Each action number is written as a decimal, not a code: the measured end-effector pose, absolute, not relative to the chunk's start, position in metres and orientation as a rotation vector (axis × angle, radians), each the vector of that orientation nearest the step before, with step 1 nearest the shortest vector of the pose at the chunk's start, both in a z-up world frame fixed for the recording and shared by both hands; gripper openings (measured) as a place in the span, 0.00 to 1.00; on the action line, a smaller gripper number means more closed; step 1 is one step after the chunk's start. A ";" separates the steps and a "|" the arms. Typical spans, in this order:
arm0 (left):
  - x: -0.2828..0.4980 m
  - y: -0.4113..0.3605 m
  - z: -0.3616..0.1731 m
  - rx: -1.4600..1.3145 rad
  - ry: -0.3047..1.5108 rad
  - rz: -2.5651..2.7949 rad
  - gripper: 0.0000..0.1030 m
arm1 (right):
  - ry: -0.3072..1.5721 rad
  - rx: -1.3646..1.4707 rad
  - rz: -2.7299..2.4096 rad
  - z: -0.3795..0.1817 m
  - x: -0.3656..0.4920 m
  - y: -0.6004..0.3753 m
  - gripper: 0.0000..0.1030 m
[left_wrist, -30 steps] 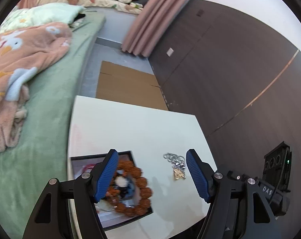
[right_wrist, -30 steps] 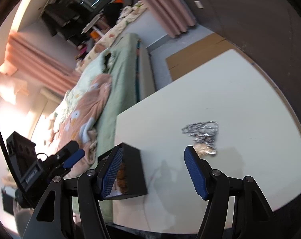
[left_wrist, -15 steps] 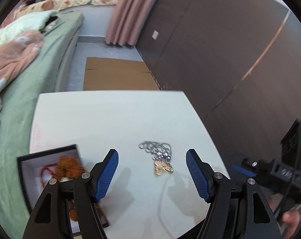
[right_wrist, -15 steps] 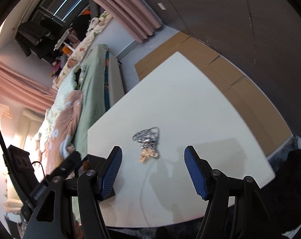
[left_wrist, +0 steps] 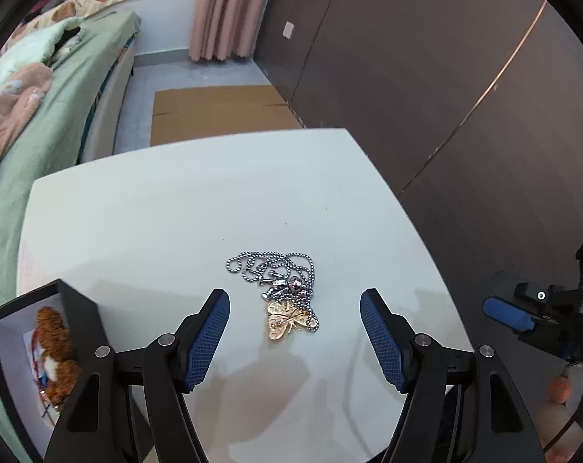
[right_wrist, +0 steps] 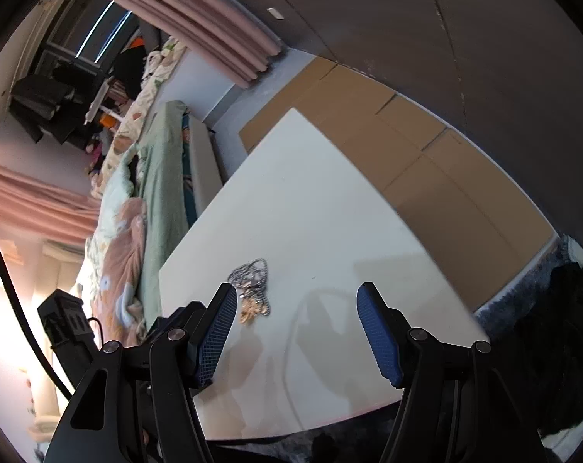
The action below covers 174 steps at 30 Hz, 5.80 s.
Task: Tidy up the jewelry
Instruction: 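Lower the left gripper onto the butterfly pendant necklace and grasp its chain, then lift the bead chain with the left gripper while the right grasps the butterfly pendant, then carry the necklace over the box and lower the chain in with the left gripper, then release the butterfly pendant into the box with the right gripper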
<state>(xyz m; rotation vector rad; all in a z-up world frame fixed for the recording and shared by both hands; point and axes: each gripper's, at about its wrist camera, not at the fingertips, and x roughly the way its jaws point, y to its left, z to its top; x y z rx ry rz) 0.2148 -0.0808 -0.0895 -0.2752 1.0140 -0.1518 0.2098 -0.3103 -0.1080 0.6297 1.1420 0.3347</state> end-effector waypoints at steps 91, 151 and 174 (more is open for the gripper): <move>0.187 0.023 0.007 -0.447 0.703 -0.130 0.09 | 1.256 -0.062 0.413 -0.149 0.227 -0.157 0.39; 0.107 0.094 0.083 -0.366 0.568 0.034 0.09 | 1.065 0.232 0.646 -0.050 0.179 -0.163 0.39; 0.075 0.121 -0.040 -0.506 0.711 0.089 0.74 | 0.986 0.193 0.700 -0.030 0.146 -0.100 0.39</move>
